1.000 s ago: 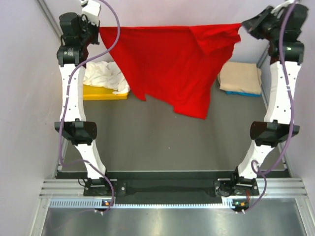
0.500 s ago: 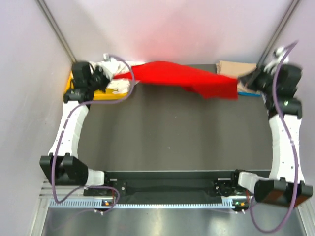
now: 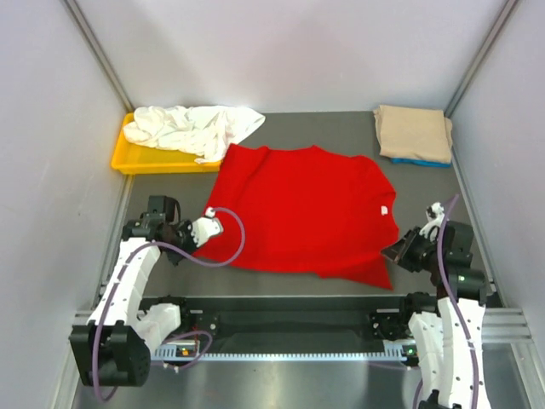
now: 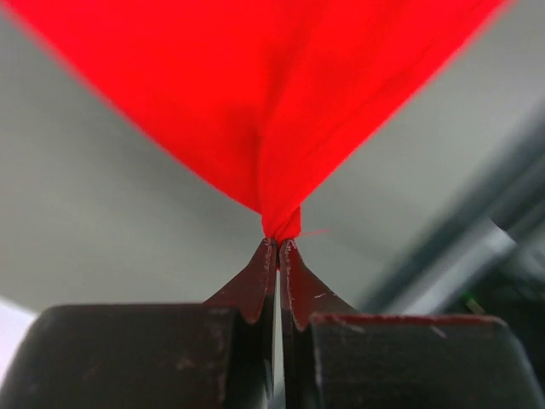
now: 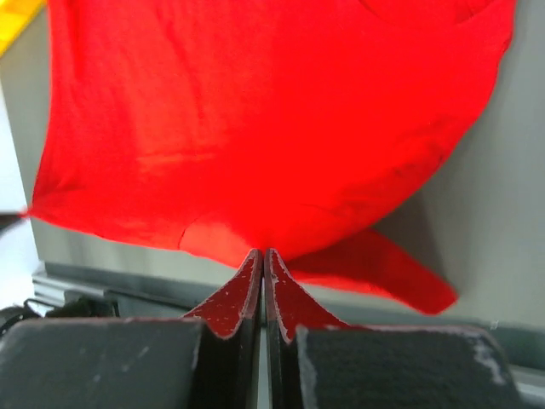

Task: Fold and stack the t-shirts
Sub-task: Flatten the tshirt out, then fold the tshirt

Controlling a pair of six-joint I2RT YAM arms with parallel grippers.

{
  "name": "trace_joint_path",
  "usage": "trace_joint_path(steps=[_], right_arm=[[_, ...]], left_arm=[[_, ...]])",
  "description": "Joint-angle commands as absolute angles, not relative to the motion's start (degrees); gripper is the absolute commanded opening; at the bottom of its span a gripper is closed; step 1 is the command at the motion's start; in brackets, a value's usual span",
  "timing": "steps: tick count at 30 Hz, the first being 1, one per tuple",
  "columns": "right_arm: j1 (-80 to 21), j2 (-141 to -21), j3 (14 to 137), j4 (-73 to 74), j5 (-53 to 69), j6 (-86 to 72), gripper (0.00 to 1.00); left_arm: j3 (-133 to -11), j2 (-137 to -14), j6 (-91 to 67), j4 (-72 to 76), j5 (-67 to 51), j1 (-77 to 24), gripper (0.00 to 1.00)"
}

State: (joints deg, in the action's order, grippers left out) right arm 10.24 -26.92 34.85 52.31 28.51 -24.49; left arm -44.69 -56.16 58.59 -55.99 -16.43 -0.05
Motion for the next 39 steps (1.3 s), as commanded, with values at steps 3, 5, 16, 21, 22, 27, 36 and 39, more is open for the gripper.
trace_joint_path(steps=[3, 5, 16, 21, 22, 27, 36, 39], right_arm=[[10.0, -25.7, 33.1, 53.8, 27.9, -26.4, 0.0], [10.1, -27.9, 31.7, 50.6, 28.6, -27.1, 0.0], [10.0, -55.7, 35.3, 19.2, 23.0, -26.1, 0.0], [9.9, -69.1, 40.9, 13.6, 22.6, -24.9, 0.0], [9.9, -71.9, 41.6, 13.2, 22.2, -24.4, 0.0], [9.9, -79.2, 47.2, 12.7, 20.7, -23.3, 0.0], [9.9, -89.6, 54.6, 11.8, 19.4, -22.4, 0.01], [9.9, -92.9, 58.4, 15.1, 16.9, -21.9, 0.32]], left_arm=[[-43.6, -55.5, 62.8, -65.6, -14.0, 0.2, 0.0], [-44.9, -56.5, 60.1, -62.9, -13.3, 0.2, 0.0], [-55.2, -76.5, 52.7, -41.2, -20.0, -2.1, 0.0], [-63.3, -89.3, 47.6, -35.2, -16.7, -3.1, 0.0], [-66.1, -90.9, 47.3, -35.2, -16.7, -3.1, 0.0], [-70.7, -97.5, 45.8, -32.7, -12.1, -3.1, 0.0], [-75.8, -105.1, 42.1, -29.9, -9.1, -3.3, 0.3], [-80.9, -108.0, 37.8, -31.0, -6.1, -3.4, 0.6]])
